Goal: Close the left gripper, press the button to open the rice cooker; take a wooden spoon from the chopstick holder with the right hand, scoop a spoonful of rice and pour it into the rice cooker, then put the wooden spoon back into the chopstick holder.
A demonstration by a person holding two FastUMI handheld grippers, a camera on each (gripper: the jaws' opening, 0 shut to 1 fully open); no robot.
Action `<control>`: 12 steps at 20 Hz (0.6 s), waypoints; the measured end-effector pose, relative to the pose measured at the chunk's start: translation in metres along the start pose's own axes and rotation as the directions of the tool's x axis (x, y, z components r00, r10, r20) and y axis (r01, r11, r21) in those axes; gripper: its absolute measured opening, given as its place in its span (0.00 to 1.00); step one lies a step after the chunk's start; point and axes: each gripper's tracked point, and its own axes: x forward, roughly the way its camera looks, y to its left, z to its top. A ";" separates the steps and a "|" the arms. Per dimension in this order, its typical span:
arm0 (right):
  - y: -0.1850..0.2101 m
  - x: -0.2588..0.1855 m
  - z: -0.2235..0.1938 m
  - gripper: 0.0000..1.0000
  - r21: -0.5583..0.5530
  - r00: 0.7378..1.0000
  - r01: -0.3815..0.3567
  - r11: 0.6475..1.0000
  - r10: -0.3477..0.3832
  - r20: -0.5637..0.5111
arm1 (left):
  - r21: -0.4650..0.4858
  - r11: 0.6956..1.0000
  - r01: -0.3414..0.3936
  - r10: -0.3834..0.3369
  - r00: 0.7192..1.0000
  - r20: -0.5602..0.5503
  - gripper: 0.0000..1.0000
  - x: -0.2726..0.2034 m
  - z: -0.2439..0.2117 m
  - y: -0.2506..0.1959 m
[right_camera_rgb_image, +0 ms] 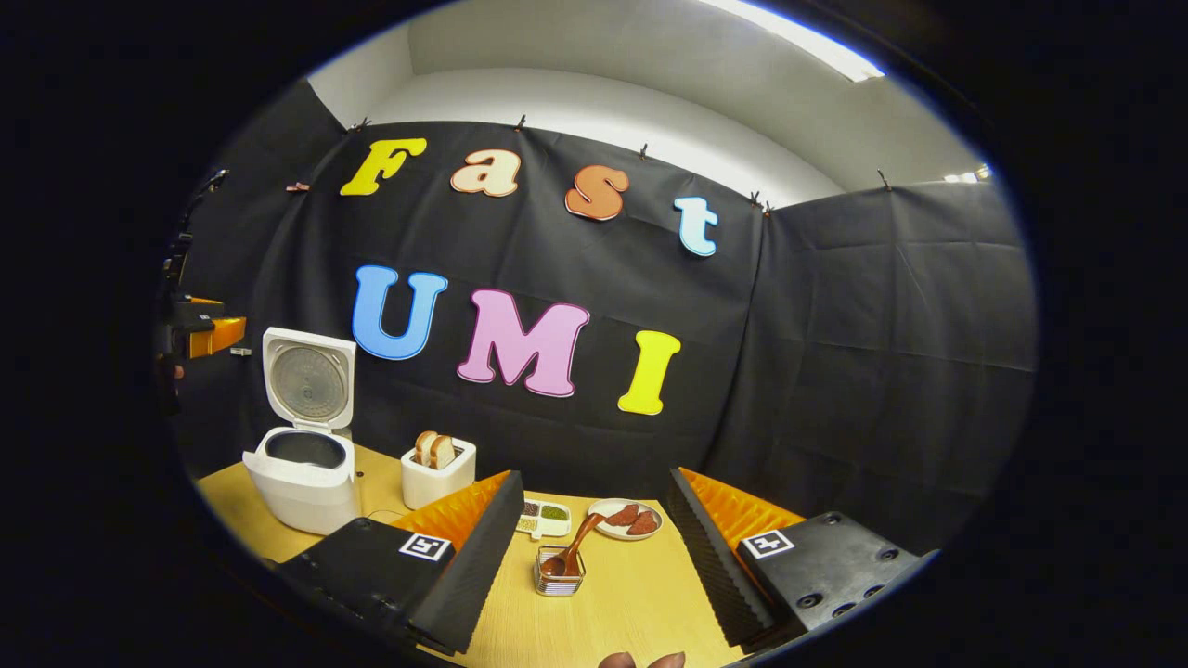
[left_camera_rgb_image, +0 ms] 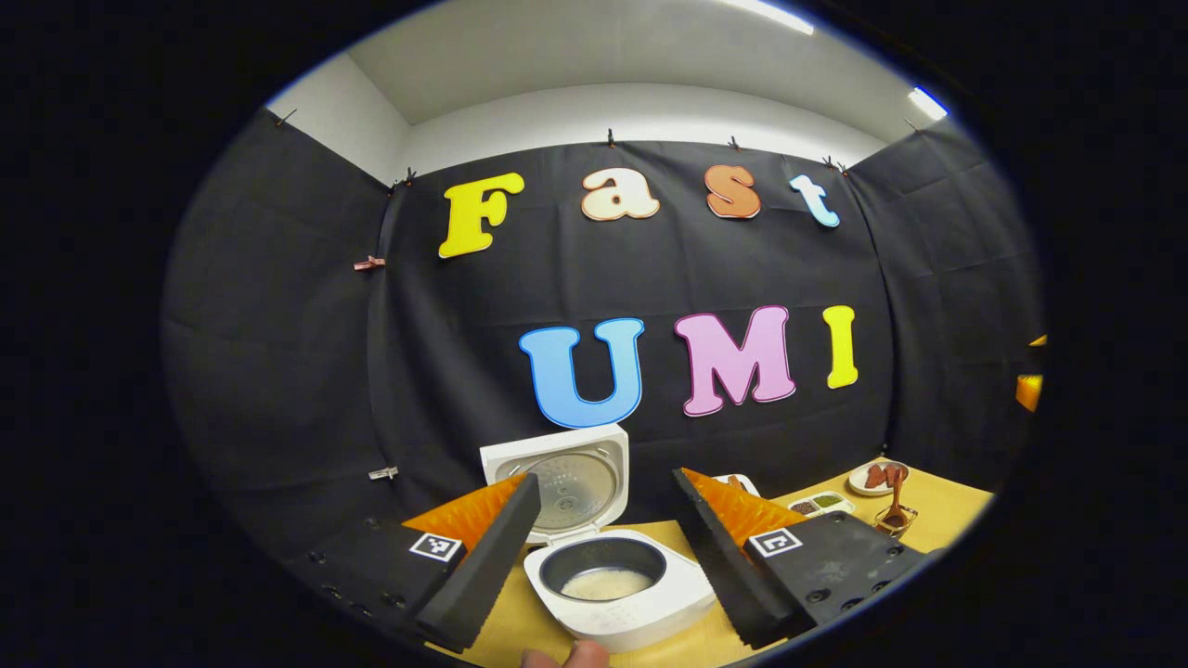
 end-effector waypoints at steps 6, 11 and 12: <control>-0.010 0.035 -0.037 0.98 0.075 0.991 -0.105 0.992 0.111 -0.081 | 0.006 1.000 -0.013 0.013 1.000 -0.018 0.96 -0.012 0.007 -0.021; -0.015 0.077 -0.091 0.98 0.160 0.959 -0.173 0.972 0.204 -0.198 | 0.010 0.999 -0.038 0.038 0.998 -0.046 0.96 -0.024 0.006 -0.039; -0.017 0.085 -0.102 0.98 0.180 0.951 -0.181 0.967 0.219 -0.219 | 0.008 0.999 -0.038 0.038 0.998 -0.051 0.96 -0.027 0.007 -0.044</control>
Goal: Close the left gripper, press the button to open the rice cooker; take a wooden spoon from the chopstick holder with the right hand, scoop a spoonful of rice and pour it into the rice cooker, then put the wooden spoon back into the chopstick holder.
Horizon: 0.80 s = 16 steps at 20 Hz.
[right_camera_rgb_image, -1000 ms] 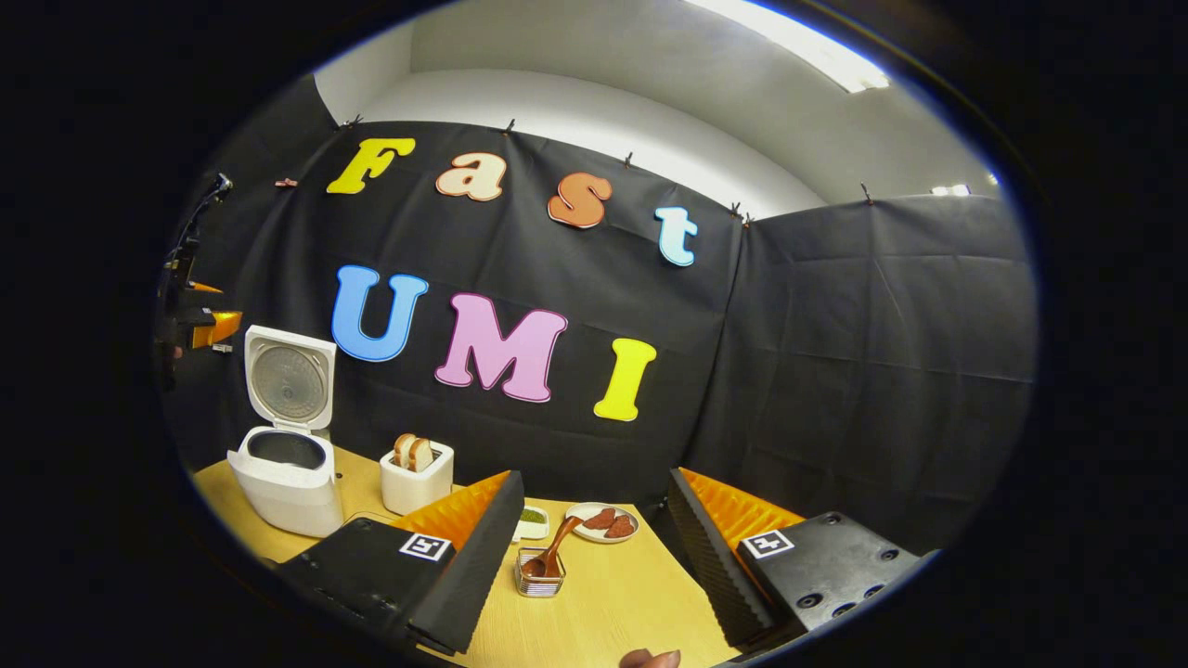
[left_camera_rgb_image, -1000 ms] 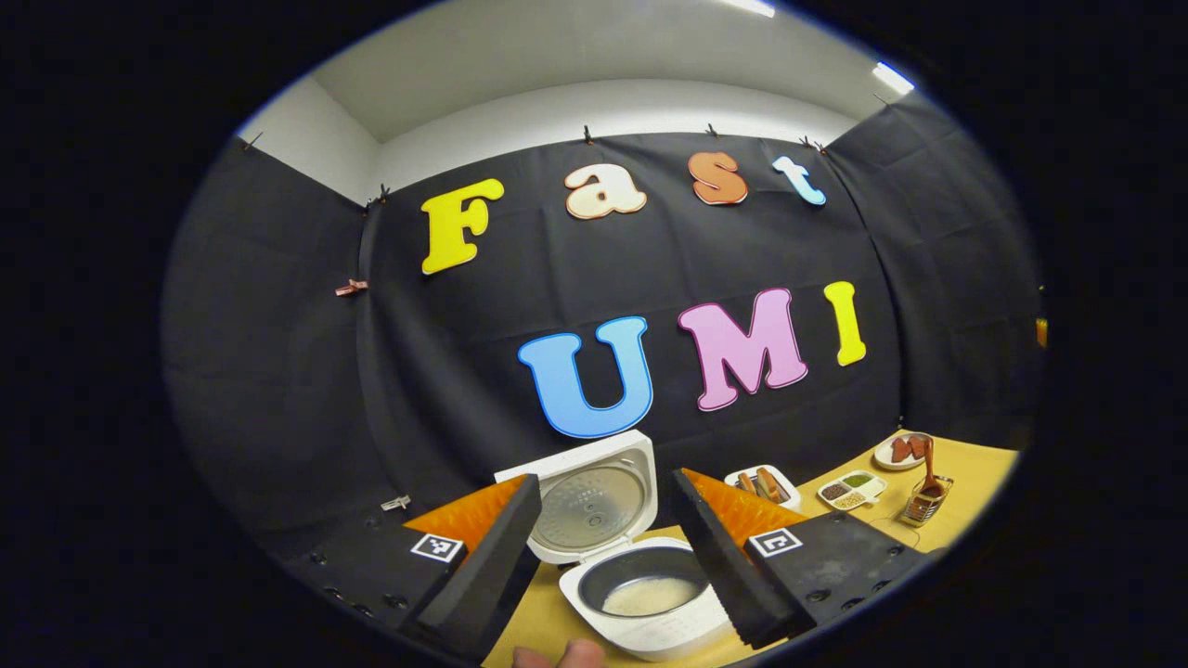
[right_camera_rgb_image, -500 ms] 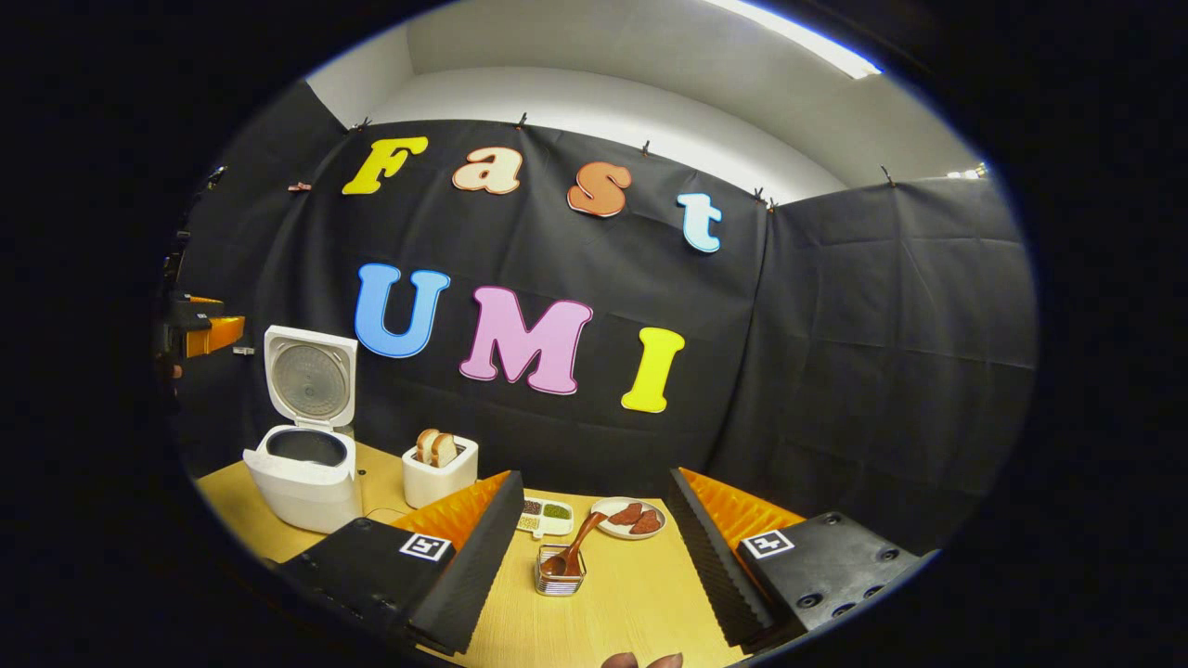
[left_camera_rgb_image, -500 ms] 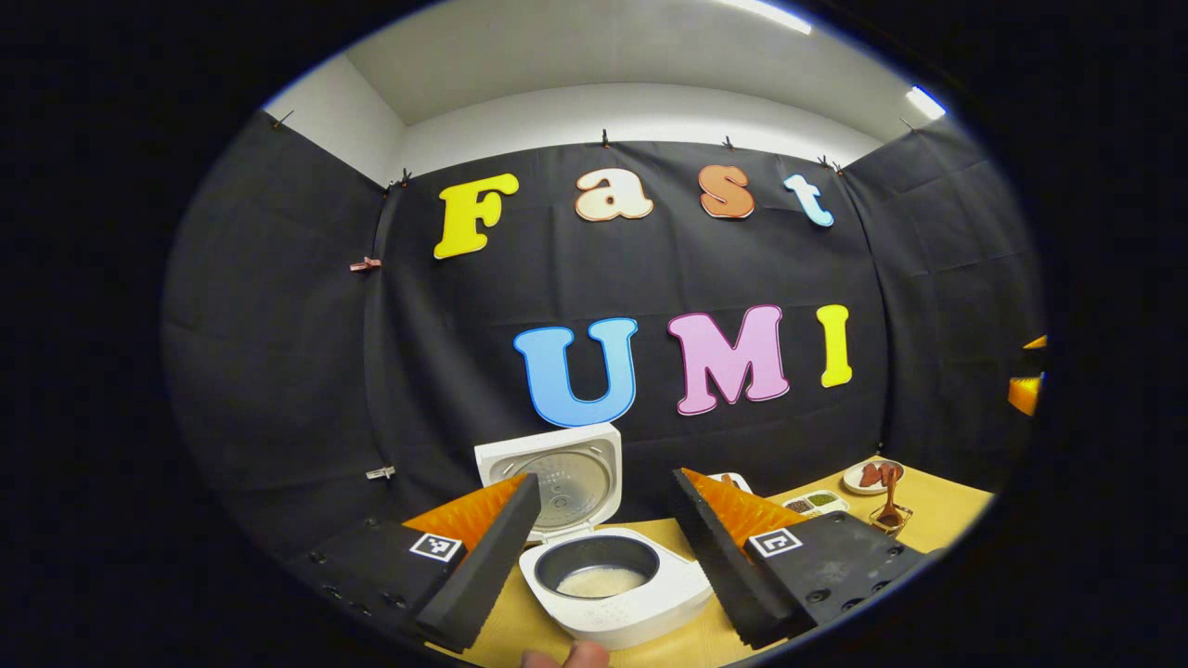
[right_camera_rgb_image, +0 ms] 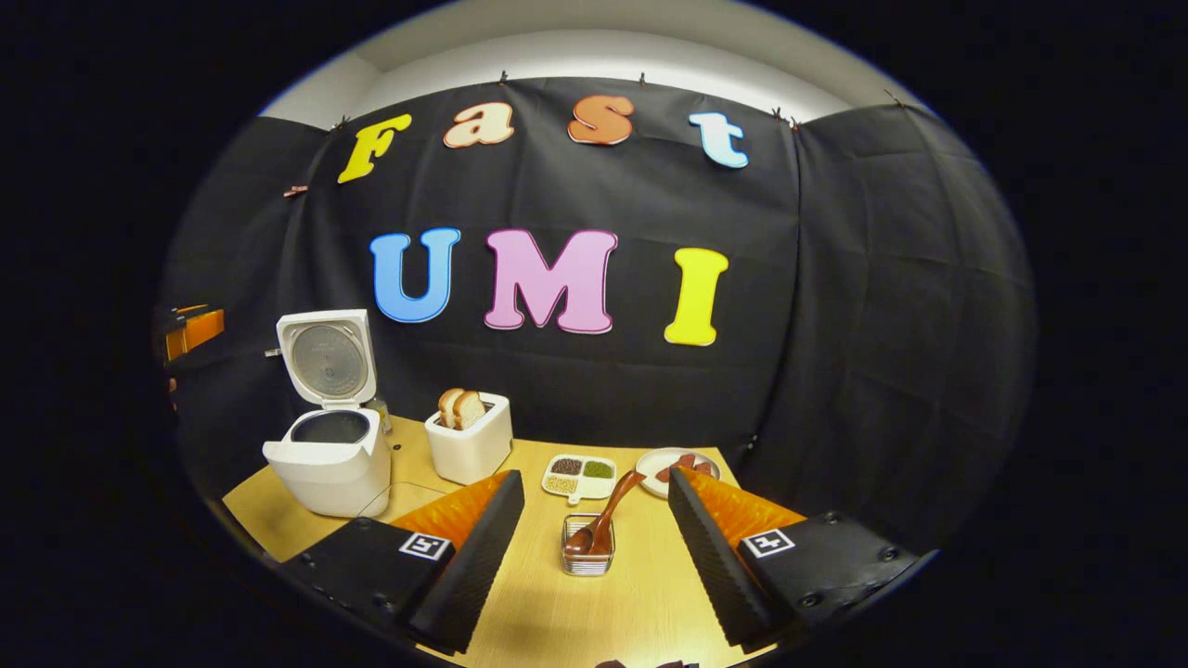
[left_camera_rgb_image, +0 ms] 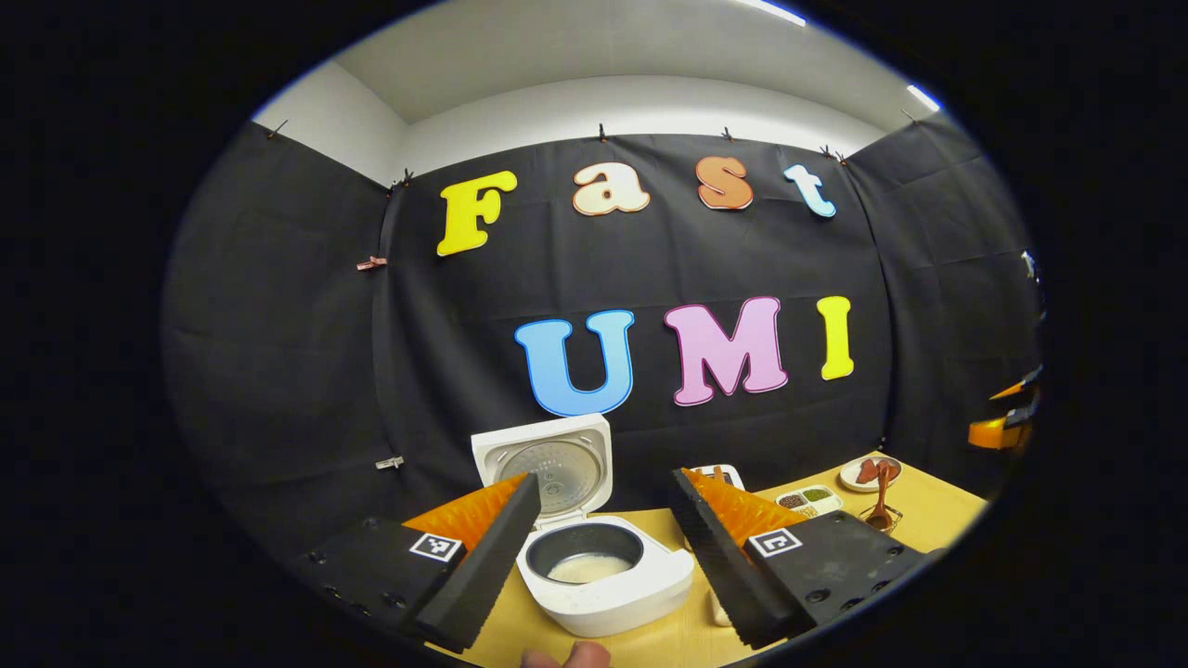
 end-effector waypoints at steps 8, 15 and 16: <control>-0.030 0.099 -0.090 0.99 0.036 0.971 -0.098 0.995 0.103 -0.214 | -0.006 0.999 -0.049 0.049 0.998 -0.051 0.96 -0.014 0.004 -0.026; -0.030 0.190 -0.149 0.89 0.146 0.921 -0.170 0.975 0.210 -0.328 | 0.011 0.993 -0.119 0.119 0.987 -0.110 0.96 -0.023 0.003 -0.044; -0.029 0.200 -0.158 0.86 0.166 0.912 -0.176 0.970 0.224 -0.344 | 0.003 0.992 -0.128 0.127 0.985 -0.119 0.96 -0.023 0.003 -0.047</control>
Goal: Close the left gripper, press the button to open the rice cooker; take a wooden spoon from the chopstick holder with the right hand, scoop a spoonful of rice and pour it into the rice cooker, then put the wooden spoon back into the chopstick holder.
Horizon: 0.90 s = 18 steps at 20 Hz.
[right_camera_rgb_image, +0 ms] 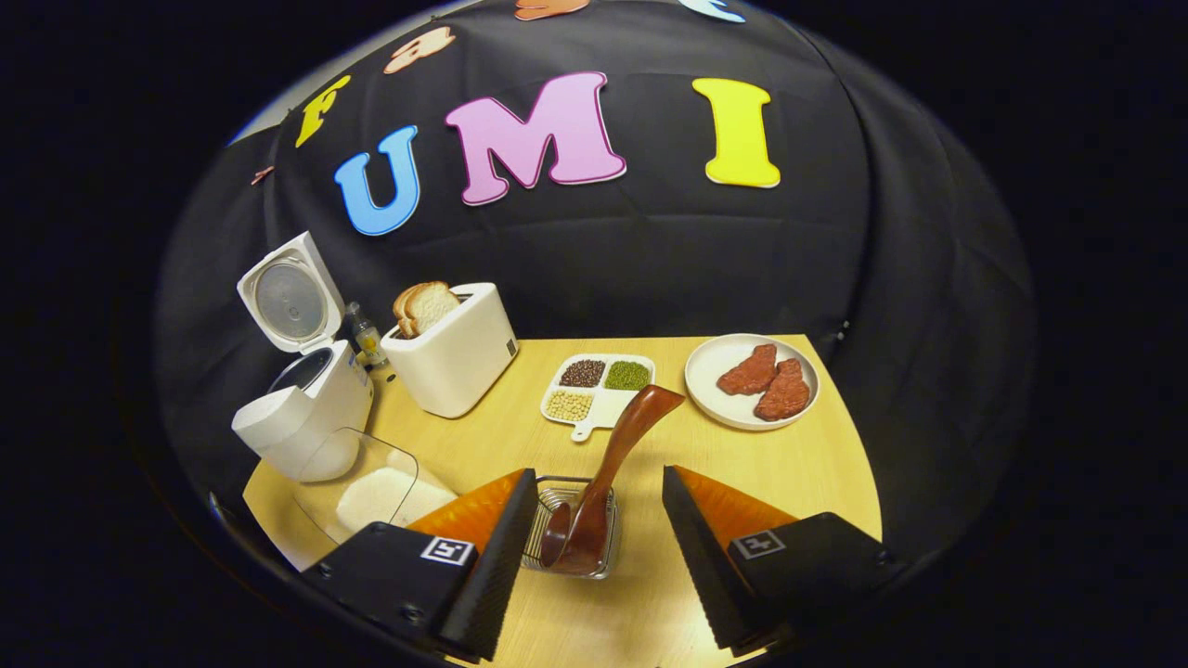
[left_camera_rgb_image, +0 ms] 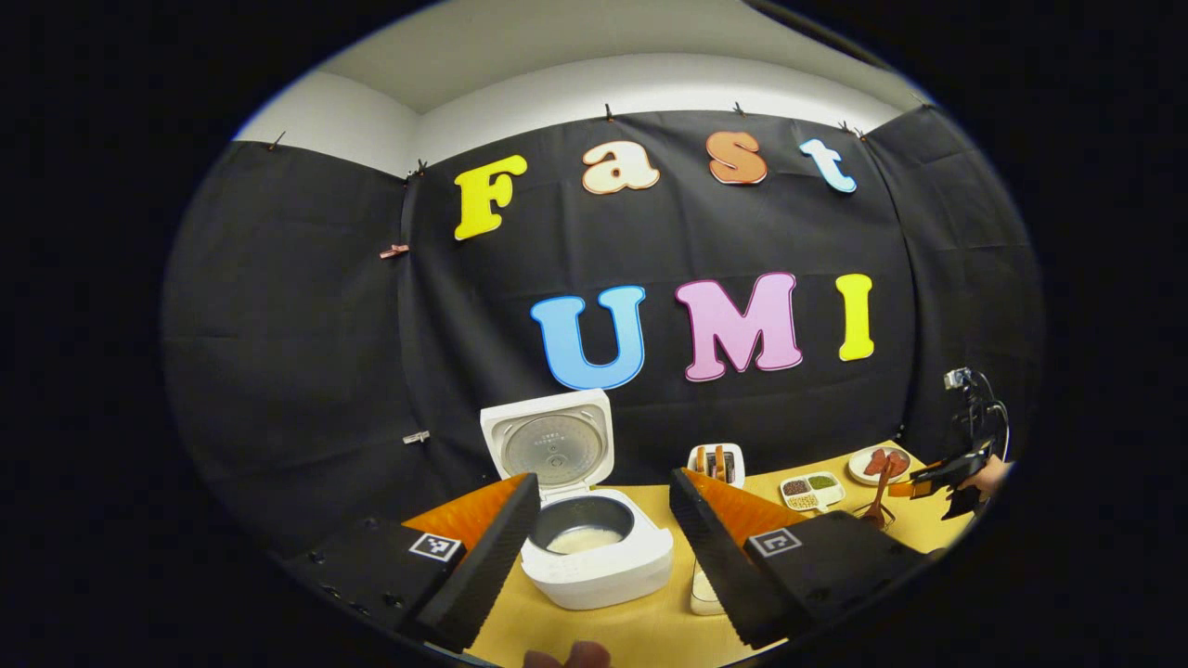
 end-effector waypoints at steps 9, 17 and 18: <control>-0.002 0.066 -0.020 0.47 0.143 0.995 -0.067 0.987 0.076 -0.057 | -0.067 0.994 -0.091 0.088 0.994 -0.058 0.97 -0.005 -0.016 -0.001; 0.009 0.029 0.000 0.16 0.148 0.997 -0.068 0.987 0.062 0.044 | -0.077 0.991 -0.109 0.105 0.993 -0.060 0.97 -0.021 -0.021 0.018; 0.011 0.023 0.009 0.16 0.155 0.996 -0.065 0.986 0.055 0.070 | -0.076 0.992 -0.105 0.101 0.993 -0.061 0.97 -0.022 -0.021 0.022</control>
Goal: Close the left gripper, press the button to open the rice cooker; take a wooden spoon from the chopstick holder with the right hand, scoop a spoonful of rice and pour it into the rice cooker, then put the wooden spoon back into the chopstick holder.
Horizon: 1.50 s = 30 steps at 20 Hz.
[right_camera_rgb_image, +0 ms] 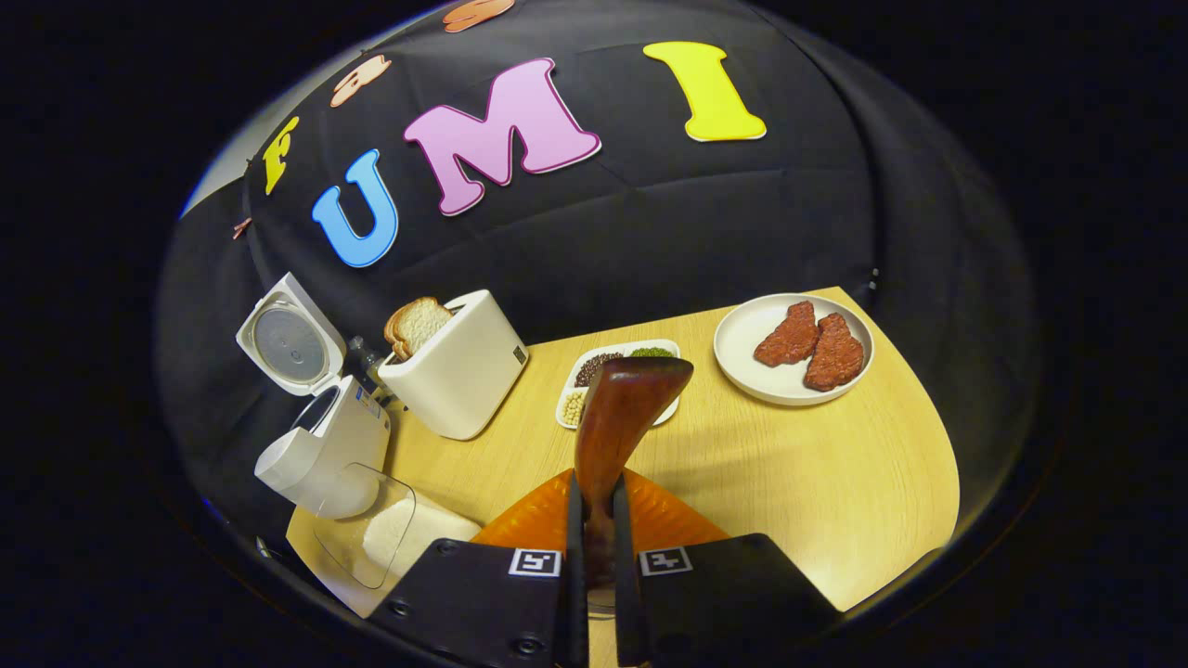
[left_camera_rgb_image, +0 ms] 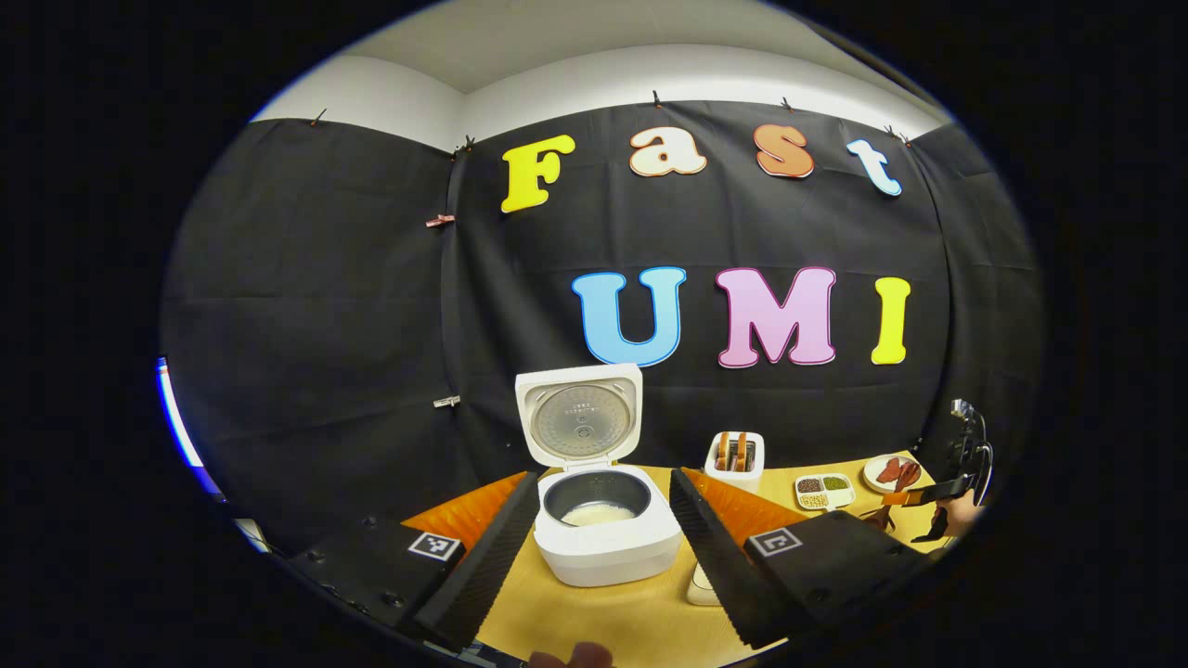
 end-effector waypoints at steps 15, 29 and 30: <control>0.106 -0.111 0.067 0.16 0.024 0.973 0.008 1.000 -0.013 0.231 | -0.039 0.989 0.144 -0.143 0.989 0.032 0.97 0.004 -0.012 0.072; 0.233 -0.028 -0.024 0.10 -0.143 0.994 0.040 0.989 -0.025 0.105 | -0.043 0.981 0.187 -0.184 0.981 0.068 0.97 0.025 -0.024 0.150; 0.228 -0.021 -0.031 0.10 -0.156 0.994 0.070 0.985 -0.056 0.092 | -0.042 0.982 0.184 -0.181 0.981 0.068 0.97 0.027 -0.025 0.153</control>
